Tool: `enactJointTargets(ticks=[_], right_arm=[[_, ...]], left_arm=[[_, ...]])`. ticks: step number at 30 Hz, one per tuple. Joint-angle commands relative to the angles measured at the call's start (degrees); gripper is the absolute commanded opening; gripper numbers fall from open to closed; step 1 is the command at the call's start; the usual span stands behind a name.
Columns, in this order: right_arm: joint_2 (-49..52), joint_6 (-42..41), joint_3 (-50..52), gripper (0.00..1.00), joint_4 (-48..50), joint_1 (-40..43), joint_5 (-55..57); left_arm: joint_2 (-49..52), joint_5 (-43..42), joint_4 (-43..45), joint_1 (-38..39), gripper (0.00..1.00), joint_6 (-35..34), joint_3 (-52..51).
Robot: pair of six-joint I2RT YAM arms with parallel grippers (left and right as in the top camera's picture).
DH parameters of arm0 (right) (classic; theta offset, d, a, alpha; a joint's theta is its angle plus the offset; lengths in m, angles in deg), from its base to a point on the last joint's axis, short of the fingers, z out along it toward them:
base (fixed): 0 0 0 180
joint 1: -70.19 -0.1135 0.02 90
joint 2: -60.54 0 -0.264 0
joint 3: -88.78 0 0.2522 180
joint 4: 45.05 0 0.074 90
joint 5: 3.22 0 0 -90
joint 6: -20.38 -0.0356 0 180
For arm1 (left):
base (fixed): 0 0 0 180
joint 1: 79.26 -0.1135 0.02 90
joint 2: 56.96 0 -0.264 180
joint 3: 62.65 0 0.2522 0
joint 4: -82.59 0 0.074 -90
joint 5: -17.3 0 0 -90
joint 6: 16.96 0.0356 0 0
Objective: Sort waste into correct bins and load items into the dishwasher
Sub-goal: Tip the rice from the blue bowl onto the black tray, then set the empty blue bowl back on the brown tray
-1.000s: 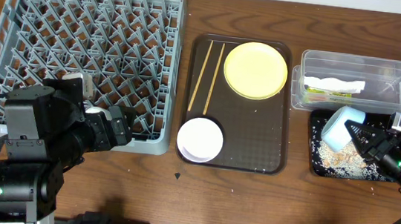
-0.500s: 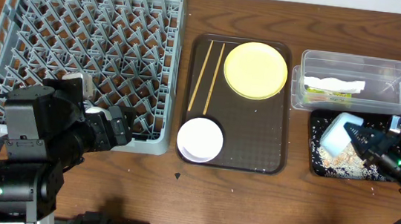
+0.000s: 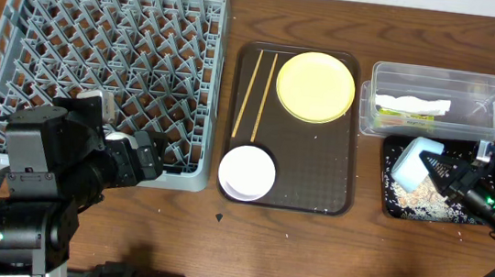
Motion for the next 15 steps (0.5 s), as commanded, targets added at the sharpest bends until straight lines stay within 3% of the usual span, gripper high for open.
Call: enactJointTargets(ticks=[1,2,5,7,11,15], right_arm=[[-1.4,3.7,-0.7,0.01,0.8,-1.2,-2.8],[-1.4,0.4,-0.8,0.01,1.5,-1.3,0.1],[-1.4,3.9,-0.8,0.01,1.9,-1.4,-3.3],[-1.4,-6.7,-0.8,0.01,2.2,-1.3,7.3],[-3.9,-0.2,-1.0,0.01,1.6,-3.4,-1.1],[-11.1,-0.2,-3.6,0.01,-2.4,-8.2,8.5]], left_arm=[[0.0,-0.7,0.0,-0.1,0.98,0.6,1.2],[0.0,-0.7,0.0,-0.1,0.98,0.5,1.2],[0.0,-0.7,0.0,-0.1,0.98,0.6,1.2],[0.0,-0.7,0.0,-0.1,0.98,0.5,1.2],[0.0,-0.7,0.0,-0.1,0.98,0.6,1.2],[0.0,-0.7,0.0,-0.1,0.98,0.6,1.2]])
